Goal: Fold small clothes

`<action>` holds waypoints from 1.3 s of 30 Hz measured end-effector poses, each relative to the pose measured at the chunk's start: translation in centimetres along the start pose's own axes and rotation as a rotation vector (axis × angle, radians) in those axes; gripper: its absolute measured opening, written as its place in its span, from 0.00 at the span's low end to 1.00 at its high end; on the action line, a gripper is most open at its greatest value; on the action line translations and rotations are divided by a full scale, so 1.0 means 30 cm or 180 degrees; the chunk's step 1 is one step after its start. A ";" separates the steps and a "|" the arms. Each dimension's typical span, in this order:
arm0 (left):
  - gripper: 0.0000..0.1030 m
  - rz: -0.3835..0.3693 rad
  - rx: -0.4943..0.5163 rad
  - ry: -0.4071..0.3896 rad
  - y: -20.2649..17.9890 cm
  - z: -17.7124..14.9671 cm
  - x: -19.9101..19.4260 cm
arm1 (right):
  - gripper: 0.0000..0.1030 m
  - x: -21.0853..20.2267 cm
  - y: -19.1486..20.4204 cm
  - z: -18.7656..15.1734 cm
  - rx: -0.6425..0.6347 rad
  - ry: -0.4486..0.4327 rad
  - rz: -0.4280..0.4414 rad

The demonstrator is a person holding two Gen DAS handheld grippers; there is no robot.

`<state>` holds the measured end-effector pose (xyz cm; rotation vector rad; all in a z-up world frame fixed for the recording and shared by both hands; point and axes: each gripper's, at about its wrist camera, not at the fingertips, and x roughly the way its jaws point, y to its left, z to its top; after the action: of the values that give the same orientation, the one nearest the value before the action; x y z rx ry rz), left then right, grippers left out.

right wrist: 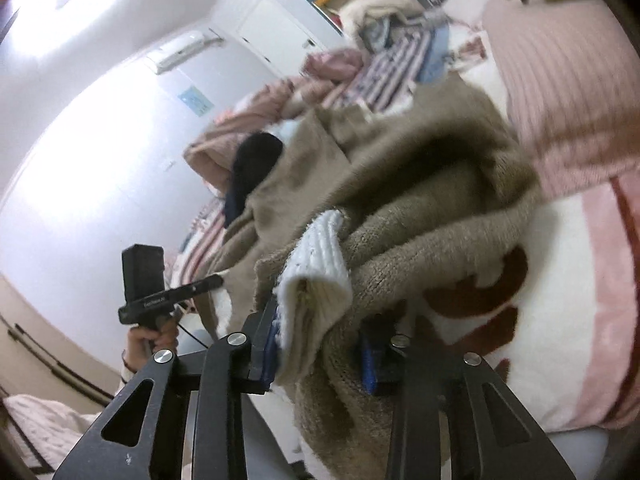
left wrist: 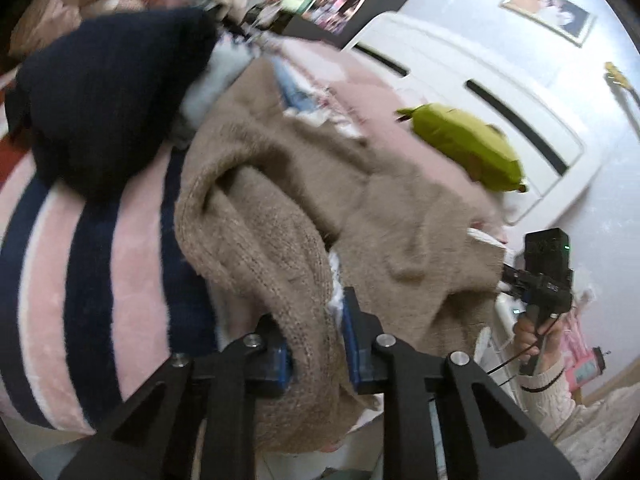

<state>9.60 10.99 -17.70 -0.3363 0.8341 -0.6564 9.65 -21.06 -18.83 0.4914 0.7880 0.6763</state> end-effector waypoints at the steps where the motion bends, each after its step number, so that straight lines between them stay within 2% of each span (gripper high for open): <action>1: 0.16 -0.0030 0.0061 -0.0050 -0.031 -0.002 -0.027 | 0.25 -0.015 0.010 0.000 -0.0006 -0.0030 0.0041; 6: 0.12 -0.0145 0.0153 -0.0298 -0.143 -0.021 -0.177 | 0.25 -0.108 0.125 -0.009 -0.0112 -0.0226 0.0177; 8: 0.07 -0.0165 0.0140 -0.0409 -0.163 -0.021 -0.237 | 0.24 -0.147 0.171 -0.005 -0.0156 -0.0307 0.0188; 10: 0.07 -0.0123 0.0127 -0.0526 -0.172 0.007 -0.294 | 0.24 -0.185 0.196 0.014 -0.0143 -0.0407 0.0136; 12: 0.07 0.0000 0.0247 -0.0552 -0.180 0.036 -0.299 | 0.23 -0.181 0.208 0.058 -0.0171 -0.0457 0.0001; 16: 0.06 0.0059 0.0323 -0.0433 -0.157 0.132 -0.202 | 0.20 -0.134 0.175 0.187 -0.0221 -0.0472 -0.0216; 20: 0.06 0.0240 0.0292 -0.0454 -0.086 0.314 -0.080 | 0.15 -0.039 0.125 0.369 -0.0300 -0.0398 -0.0581; 24: 0.07 0.0700 0.0204 -0.0230 0.046 0.465 0.098 | 0.15 0.089 0.019 0.505 -0.0242 -0.0163 -0.1041; 25: 0.07 0.0836 0.0165 -0.0110 0.099 0.491 0.164 | 0.15 0.120 -0.015 0.517 -0.0214 -0.0097 -0.1140; 29: 0.08 0.0960 -0.0027 0.0231 0.238 0.494 0.342 | 0.15 0.251 -0.161 0.508 -0.0174 0.0212 -0.1623; 33: 0.11 0.0890 -0.0109 0.0278 0.282 0.473 0.379 | 0.16 0.264 -0.227 0.505 -0.0050 0.0245 -0.1566; 34: 0.15 0.0884 -0.0099 0.0299 0.277 0.475 0.371 | 0.17 0.260 -0.225 0.507 -0.0049 0.0275 -0.1554; 36: 0.31 0.0895 -0.0050 0.0348 0.258 0.481 0.349 | 0.21 0.243 -0.205 0.510 -0.0119 0.0348 -0.1531; 38: 0.67 0.0939 0.0056 0.0293 0.219 0.481 0.284 | 0.33 0.204 -0.170 0.508 -0.0216 0.0404 -0.1488; 39: 0.73 0.0938 0.0124 0.0251 0.194 0.474 0.247 | 0.37 0.180 -0.153 0.506 -0.0256 0.0418 -0.1457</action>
<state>26.57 10.87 -15.92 -0.1483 0.9235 -0.4119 25.89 -22.69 -14.97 0.1818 0.9537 0.3139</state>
